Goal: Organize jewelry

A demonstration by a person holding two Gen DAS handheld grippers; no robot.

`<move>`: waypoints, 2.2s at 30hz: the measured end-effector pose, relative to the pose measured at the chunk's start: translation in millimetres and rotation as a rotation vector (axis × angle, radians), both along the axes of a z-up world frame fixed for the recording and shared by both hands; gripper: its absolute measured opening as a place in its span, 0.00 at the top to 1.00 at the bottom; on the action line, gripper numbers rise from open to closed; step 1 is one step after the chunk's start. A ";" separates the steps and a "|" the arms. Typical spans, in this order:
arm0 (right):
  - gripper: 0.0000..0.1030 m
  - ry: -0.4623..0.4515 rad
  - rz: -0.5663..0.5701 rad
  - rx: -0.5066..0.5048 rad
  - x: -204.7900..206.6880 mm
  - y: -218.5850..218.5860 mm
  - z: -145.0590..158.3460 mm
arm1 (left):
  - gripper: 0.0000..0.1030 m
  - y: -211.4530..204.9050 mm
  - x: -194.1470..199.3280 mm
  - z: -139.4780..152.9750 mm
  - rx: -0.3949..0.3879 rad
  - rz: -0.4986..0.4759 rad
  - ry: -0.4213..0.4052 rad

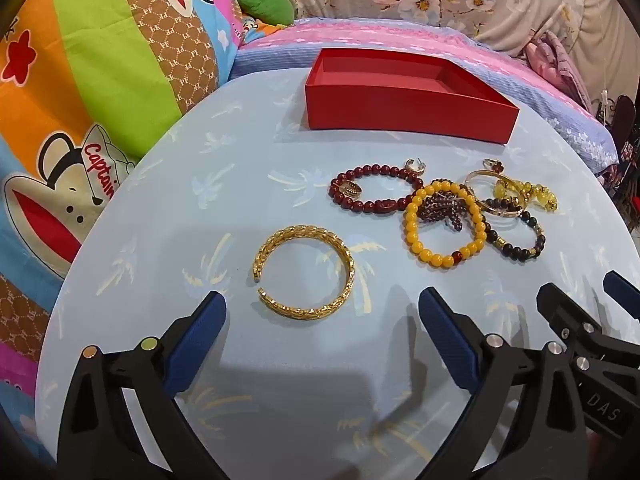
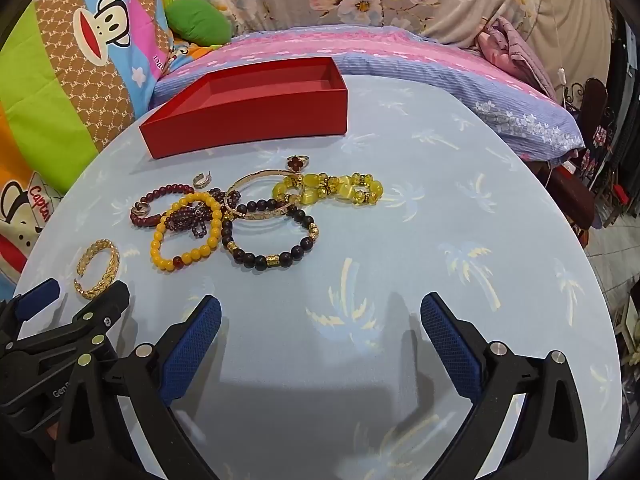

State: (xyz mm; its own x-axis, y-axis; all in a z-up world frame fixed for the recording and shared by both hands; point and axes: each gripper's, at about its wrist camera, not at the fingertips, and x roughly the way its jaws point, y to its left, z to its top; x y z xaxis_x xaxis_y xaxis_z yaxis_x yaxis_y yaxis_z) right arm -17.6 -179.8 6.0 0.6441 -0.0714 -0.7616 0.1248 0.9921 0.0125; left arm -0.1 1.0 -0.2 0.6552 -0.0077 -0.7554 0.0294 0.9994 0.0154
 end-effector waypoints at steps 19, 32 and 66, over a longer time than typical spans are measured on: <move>0.06 -0.015 -0.001 -0.015 -6.5 1.5 3.5 | 0.10 -2.6 -2.3 0.3 -0.003 -0.005 -0.011; 0.06 -0.022 -0.004 -0.012 -9.5 1.0 5.1 | 0.10 -3.4 -4.6 3.6 -0.001 -0.010 -0.021; 0.06 -0.014 -0.007 -0.004 -8.4 -0.7 2.0 | 0.10 -3.3 -2.9 2.6 0.004 -0.012 -0.019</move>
State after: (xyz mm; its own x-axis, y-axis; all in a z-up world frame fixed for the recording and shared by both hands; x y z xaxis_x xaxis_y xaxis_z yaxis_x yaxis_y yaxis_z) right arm -26.0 -180.5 8.1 0.6544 -0.0791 -0.7520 0.1315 0.9913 0.0102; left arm -3.0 -2.3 2.4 0.6695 -0.0123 -0.7427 0.0407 0.9990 0.0202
